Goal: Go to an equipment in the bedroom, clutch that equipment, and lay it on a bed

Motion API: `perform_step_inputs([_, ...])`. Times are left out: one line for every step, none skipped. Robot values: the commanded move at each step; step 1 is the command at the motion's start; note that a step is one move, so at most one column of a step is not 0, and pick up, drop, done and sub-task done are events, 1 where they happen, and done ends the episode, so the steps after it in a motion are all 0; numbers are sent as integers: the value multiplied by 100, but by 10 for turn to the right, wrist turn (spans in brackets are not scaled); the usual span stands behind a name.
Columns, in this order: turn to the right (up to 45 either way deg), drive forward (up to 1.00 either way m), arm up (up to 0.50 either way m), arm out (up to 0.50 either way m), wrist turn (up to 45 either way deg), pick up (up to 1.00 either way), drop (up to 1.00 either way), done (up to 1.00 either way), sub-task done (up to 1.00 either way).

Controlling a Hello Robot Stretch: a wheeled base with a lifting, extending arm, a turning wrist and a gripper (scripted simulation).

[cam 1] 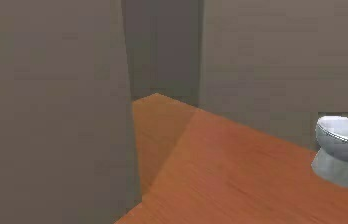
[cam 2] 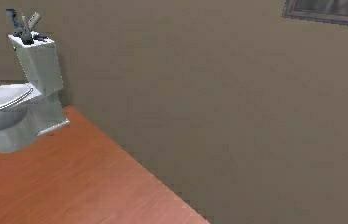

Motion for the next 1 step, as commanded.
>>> perform_step_inputs([60, 0, 0, 0, 0, 0, 0, 0, 0])
